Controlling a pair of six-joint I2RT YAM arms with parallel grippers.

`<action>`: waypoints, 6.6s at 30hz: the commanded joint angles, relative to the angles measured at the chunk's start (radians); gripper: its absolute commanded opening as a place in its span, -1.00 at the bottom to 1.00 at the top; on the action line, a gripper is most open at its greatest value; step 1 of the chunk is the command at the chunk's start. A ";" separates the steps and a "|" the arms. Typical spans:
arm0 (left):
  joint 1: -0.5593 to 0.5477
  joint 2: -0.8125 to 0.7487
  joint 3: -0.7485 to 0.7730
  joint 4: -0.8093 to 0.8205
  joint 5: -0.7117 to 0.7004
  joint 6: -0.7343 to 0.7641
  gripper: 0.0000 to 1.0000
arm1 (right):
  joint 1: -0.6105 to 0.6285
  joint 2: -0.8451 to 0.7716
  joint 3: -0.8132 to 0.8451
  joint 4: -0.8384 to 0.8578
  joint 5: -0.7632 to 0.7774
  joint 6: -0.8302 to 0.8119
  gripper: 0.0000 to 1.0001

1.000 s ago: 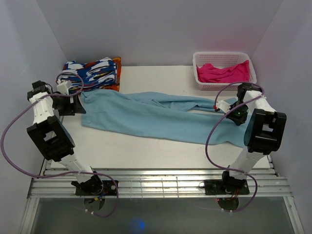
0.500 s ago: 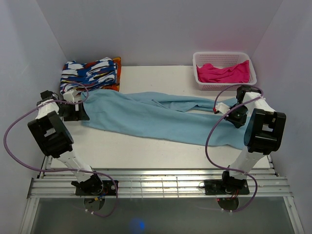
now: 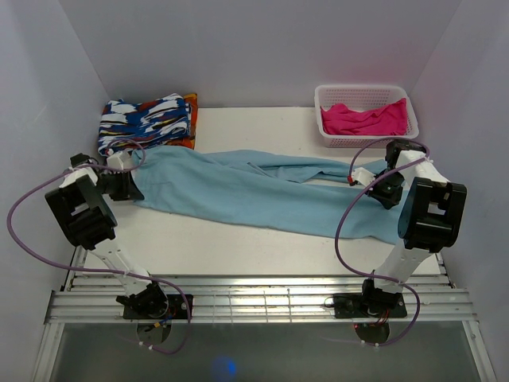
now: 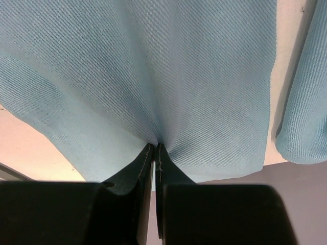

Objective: Fold and stack the trousers
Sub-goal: Flatten the trousers out

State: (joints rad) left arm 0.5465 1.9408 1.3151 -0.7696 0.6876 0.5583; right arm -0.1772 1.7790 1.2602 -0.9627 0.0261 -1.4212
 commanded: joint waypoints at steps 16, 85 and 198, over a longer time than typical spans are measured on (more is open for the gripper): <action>0.033 -0.071 0.788 -0.483 -0.075 0.012 -1.00 | -0.024 -0.061 0.185 -0.132 -0.066 -0.033 -0.85; -0.082 0.307 0.639 -0.195 -0.419 -0.051 -1.00 | 0.054 0.293 0.504 0.208 -0.199 0.066 0.42; -0.088 0.261 0.466 -0.192 -0.365 0.003 -0.28 | -0.160 0.089 0.025 0.398 -0.422 0.344 0.61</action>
State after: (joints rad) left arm 0.4561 2.2417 1.8107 -0.9463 0.3088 0.5514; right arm -0.3565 1.9312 1.3231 -0.7616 -0.4450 -1.1545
